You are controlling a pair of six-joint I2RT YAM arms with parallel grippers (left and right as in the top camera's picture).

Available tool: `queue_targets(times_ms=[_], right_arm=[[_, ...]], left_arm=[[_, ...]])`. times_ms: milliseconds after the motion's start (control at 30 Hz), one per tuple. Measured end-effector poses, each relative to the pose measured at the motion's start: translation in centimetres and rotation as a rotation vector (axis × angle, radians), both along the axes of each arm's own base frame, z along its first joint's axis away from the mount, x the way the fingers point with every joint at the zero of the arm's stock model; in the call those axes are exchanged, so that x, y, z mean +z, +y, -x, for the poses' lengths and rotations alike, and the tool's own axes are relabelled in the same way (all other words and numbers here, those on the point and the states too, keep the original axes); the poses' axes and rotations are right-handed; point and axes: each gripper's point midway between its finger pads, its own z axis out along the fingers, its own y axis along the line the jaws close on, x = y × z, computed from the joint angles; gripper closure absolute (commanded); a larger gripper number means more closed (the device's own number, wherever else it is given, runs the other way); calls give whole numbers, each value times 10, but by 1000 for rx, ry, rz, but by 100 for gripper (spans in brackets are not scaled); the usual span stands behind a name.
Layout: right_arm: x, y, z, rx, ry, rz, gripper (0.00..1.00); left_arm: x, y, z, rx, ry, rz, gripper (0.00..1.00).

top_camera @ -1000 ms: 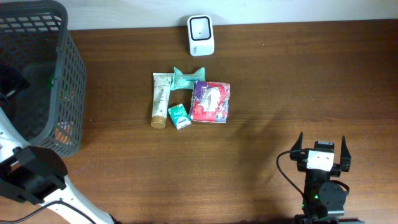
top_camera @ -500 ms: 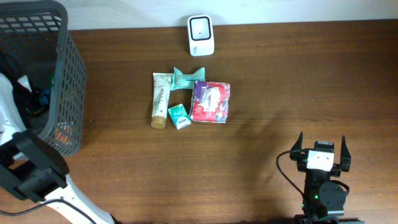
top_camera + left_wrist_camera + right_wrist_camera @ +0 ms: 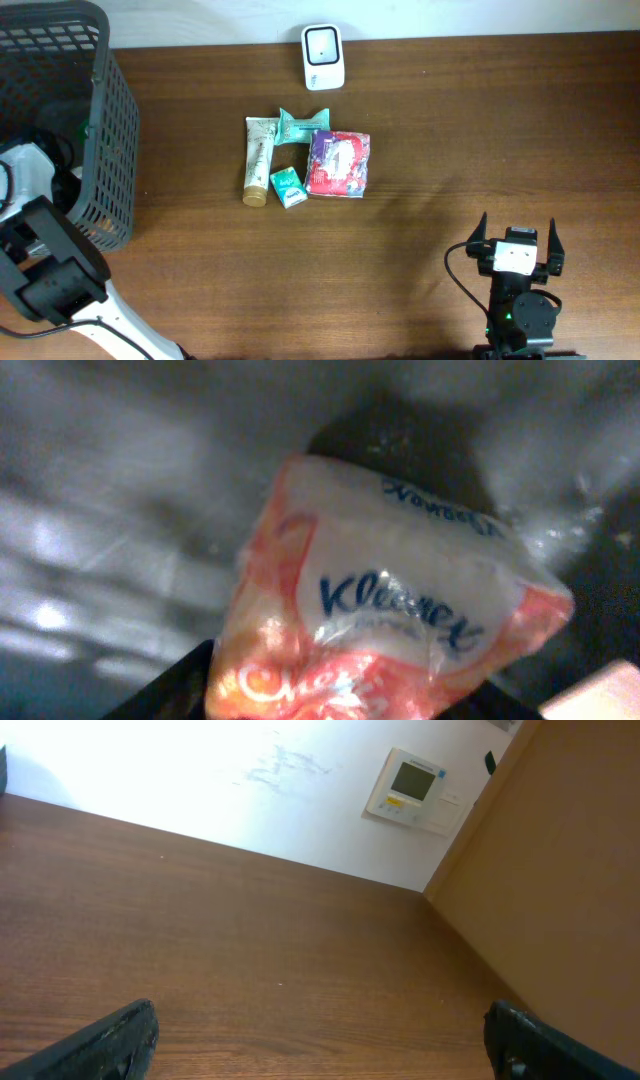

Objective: Scan the item barcode
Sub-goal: 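Grasp the white Kleenex pack in the basket and lift it out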

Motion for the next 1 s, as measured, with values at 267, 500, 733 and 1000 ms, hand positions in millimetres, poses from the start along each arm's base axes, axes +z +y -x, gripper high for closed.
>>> queue_targets(times_ms=[267,500,733,1000], right_arm=[[0,0,0,0,0,0,1],[0,0,0,-1,0,0,1],[0,0,0,-1,0,0,1],[0,0,0,-1,0,0,1]], left_arm=[[11,2,-5,16,-11,-5,100],[133,39,-65,121,-256,-152,100],[348,39,-94,315,-888,-304,100],[431,-91,-104,57,-1211,143,100]])
